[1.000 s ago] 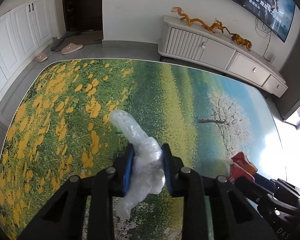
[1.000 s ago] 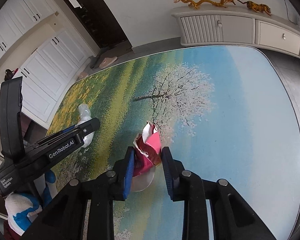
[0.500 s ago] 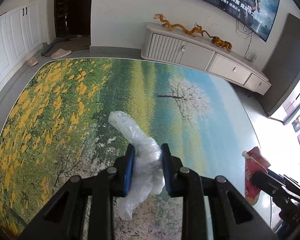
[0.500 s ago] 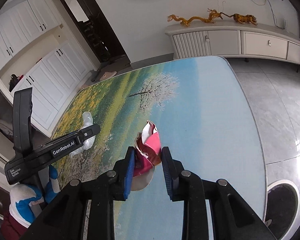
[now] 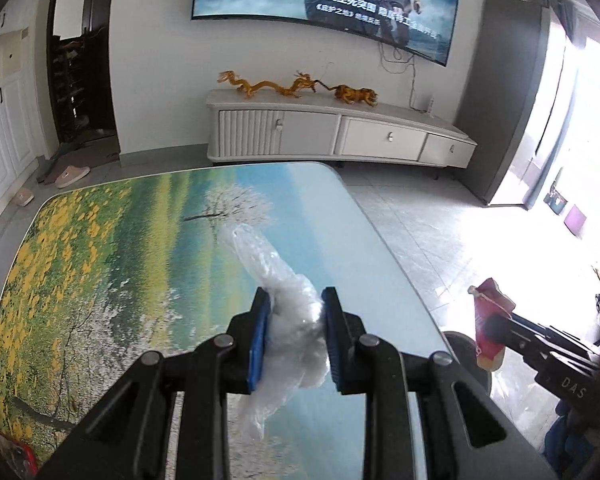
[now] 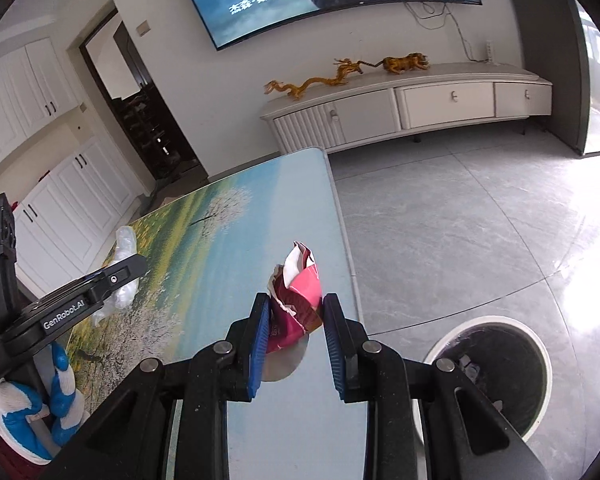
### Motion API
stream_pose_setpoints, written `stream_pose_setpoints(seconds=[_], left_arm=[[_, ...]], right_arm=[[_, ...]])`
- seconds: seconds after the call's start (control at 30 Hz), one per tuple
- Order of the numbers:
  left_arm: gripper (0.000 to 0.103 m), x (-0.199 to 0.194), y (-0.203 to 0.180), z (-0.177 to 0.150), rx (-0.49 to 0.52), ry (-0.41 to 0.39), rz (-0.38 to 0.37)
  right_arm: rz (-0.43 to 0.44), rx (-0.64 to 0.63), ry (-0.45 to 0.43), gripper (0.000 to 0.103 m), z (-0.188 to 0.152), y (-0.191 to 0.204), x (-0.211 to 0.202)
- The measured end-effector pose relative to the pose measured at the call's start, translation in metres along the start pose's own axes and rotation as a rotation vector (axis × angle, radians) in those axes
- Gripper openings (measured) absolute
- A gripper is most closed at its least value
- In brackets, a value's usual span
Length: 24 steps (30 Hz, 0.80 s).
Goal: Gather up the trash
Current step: 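Carry both items over the bin and open both tools to drop them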
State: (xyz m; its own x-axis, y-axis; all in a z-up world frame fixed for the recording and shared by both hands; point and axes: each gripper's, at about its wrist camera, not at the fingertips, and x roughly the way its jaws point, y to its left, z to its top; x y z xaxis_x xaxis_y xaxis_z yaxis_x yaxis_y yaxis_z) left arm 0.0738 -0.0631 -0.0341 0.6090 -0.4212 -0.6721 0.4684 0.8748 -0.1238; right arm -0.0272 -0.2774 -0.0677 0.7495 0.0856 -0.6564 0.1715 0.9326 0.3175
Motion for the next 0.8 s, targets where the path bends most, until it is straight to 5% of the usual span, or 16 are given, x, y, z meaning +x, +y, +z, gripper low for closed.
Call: stream_pose_setpoints(seconds=[0.4,0.8], left_arm=[[0.025,0.003,-0.137,-0.010,0.220,0.011,-0.150],[0.025,0.049,-0.226,-0.034,0.372,0.090,-0.169]], right_arm=[[-0.154,0.192,-0.029,0.025,-0.020,-0.098,-0.038],[-0.212,0.330,0.023,0.025,-0.051,-0.163,-0.036]])
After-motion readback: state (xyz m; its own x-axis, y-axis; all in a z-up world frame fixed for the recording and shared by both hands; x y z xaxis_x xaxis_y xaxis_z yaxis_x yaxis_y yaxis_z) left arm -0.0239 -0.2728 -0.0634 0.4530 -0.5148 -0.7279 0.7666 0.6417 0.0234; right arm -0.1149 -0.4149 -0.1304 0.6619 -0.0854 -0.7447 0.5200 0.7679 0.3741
